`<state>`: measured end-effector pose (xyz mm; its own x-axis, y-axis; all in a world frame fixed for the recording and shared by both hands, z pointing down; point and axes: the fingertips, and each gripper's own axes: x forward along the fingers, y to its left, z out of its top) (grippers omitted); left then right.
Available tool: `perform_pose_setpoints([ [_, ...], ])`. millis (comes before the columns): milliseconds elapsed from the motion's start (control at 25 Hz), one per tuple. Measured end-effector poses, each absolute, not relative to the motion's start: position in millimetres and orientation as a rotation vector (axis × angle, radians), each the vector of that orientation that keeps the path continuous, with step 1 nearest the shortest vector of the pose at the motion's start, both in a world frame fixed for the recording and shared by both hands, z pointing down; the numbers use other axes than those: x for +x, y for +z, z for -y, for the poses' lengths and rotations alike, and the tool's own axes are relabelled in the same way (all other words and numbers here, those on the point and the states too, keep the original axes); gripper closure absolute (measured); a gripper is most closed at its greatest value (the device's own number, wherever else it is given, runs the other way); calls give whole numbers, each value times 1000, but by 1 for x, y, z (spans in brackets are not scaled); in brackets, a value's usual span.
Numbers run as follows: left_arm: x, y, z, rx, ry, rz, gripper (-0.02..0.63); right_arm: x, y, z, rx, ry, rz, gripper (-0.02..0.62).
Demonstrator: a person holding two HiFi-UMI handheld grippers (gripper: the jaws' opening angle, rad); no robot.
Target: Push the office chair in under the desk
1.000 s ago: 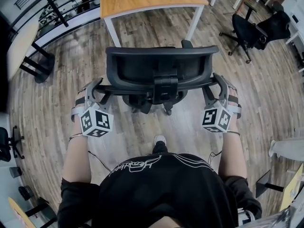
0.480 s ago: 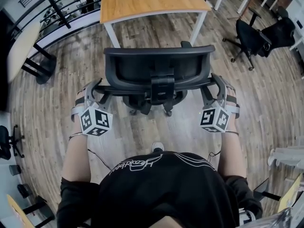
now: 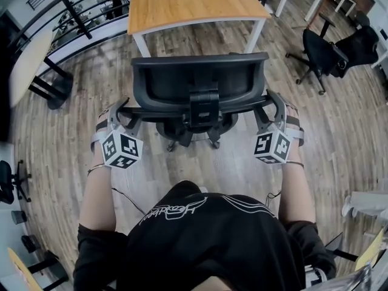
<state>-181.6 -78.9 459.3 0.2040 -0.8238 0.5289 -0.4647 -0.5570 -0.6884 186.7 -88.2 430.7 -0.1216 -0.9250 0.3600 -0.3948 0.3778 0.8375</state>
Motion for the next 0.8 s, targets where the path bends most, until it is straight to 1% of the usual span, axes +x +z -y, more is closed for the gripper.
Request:
perform_pose_setpoints([
  [800, -201, 461, 165, -2113, -1309, -1174, 364, 167, 429, 171, 1203, -699, 1684, 314],
])
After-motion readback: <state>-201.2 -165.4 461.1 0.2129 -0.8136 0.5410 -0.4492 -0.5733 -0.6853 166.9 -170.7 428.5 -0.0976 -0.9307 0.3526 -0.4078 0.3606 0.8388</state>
